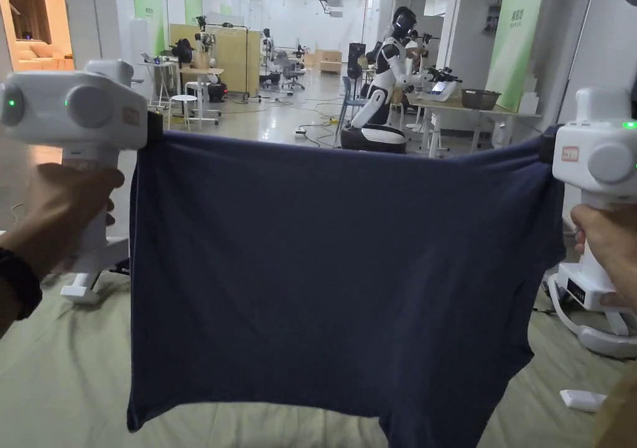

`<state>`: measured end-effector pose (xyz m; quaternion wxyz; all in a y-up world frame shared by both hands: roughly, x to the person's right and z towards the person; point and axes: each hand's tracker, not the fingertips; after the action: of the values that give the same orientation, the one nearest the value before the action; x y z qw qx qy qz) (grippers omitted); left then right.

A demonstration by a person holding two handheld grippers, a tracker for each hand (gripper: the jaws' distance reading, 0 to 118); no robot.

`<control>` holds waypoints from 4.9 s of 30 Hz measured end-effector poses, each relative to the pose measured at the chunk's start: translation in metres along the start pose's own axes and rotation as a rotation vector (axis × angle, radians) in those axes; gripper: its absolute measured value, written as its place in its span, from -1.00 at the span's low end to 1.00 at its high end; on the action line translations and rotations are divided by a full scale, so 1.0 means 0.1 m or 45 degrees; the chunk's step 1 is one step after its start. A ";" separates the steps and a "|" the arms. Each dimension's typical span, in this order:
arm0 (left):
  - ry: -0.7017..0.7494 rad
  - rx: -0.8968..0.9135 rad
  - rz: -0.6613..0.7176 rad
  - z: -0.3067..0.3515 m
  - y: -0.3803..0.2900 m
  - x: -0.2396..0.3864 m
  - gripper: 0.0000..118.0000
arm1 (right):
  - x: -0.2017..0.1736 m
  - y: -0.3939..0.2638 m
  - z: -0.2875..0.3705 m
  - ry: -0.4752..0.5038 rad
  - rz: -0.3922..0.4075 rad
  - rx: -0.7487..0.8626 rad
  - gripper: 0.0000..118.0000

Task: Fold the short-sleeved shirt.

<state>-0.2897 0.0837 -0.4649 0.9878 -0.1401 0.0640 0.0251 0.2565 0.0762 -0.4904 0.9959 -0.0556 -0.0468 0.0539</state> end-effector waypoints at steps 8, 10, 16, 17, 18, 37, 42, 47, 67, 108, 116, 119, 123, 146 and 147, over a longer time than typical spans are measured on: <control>0.034 0.088 -0.029 -0.05 0.34 0.01 -0.84 | -0.09 0.56 -0.05 -0.029 0.049 0.096 -0.91; 0.030 0.093 -0.025 -0.01 0.31 0.01 -0.84 | -0.11 0.60 -0.02 -0.022 0.043 0.121 -0.90; 0.041 0.059 -0.064 -0.09 -0.16 -0.02 -0.84 | -0.19 0.18 0.09 -0.018 0.082 0.084 -0.90; 0.043 0.046 -0.065 -0.08 -0.27 -0.01 -0.84 | -0.20 0.09 0.11 -0.020 0.091 0.071 -0.91; 0.042 0.015 -0.079 -0.10 -0.42 -0.02 -0.84 | -0.20 -0.07 0.13 0.003 0.080 0.044 -0.90; -0.055 -0.117 0.058 1.22 -2.70 -0.28 -0.84 | -0.22 -2.11 1.83 0.079 0.055 -0.119 -0.90; -0.052 -0.117 0.033 1.62 -3.10 -0.53 -0.84 | -0.15 -2.41 2.44 0.084 0.032 -0.141 -0.90; -0.051 -0.145 0.087 2.08 -3.49 -0.73 -0.84 | -0.08 -2.67 2.96 0.049 0.010 -0.203 -0.90; -0.068 -0.697 -0.145 2.39 -5.09 -0.62 -0.84 | -0.11 -4.35 3.27 0.173 0.269 -0.914 -0.90; -0.142 -0.070 -0.081 2.11 -3.89 0.38 -0.97 | -1.02 -3.30 2.88 0.053 -0.073 0.035 -0.93; -0.108 -0.426 -0.016 2.02 -4.13 -0.11 -0.97 | -0.98 -3.32 2.90 0.081 -0.047 0.012 -0.93; -0.109 -0.616 0.024 1.95 -4.30 -0.34 -0.97 | -0.99 -3.37 2.86 0.094 -0.043 -0.009 -0.93; -0.027 -0.850 0.129 1.87 -4.59 -0.58 -0.97 | -1.02 -3.45 2.82 0.117 -0.035 -0.054 -0.93; 0.065 -1.184 -0.032 2.28 -5.50 -0.15 -0.30 | -1.02 -3.77 2.83 0.150 -0.011 -0.214 -0.93; 0.050 -1.173 -0.026 2.41 -5.56 -0.09 -0.35 | -1.01 -3.78 2.84 0.149 -0.010 -0.219 -0.93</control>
<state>-0.2326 -0.3824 -0.0822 0.8213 -0.5657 0.0636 0.0383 0.1667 -0.2784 -0.1747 0.9887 -0.1439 0.0069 0.0424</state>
